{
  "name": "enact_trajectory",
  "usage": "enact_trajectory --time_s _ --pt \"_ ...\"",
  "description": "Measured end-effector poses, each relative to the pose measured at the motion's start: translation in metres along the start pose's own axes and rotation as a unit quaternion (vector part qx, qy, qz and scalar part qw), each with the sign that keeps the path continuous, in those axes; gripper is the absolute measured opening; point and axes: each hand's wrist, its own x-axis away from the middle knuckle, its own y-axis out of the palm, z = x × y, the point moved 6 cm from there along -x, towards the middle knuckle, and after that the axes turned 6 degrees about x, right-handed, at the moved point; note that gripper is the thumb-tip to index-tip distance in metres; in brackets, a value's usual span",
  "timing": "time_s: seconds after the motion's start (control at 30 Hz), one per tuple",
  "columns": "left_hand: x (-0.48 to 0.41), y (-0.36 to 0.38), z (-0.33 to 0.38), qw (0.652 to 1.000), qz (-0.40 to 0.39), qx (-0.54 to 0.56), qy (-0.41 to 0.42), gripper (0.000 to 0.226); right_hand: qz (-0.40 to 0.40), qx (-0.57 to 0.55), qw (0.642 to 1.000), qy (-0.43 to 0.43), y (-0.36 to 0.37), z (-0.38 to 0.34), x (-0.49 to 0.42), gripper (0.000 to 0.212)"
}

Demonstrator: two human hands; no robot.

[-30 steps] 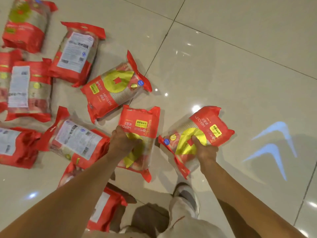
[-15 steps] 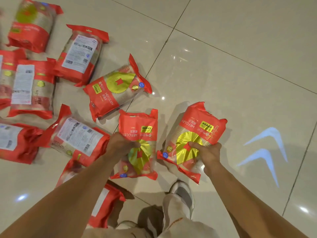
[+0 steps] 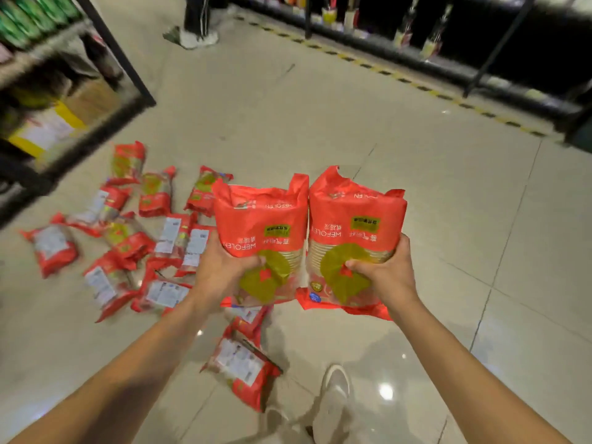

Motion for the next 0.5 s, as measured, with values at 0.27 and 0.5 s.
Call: enact_trajectory --time_s 0.27,0.5 --pt "0.118 -0.138 0.272 0.978 0.072 0.059 0.185 0.073 0.027 -0.049 0.979 -0.198 -0.061 -0.292 0.136 0.092" --pt "0.201 -0.240 0.356 0.952 0.162 0.076 0.247 0.084 -0.038 -0.117 0.941 -0.315 -0.049 -0.405 0.218 0.088"
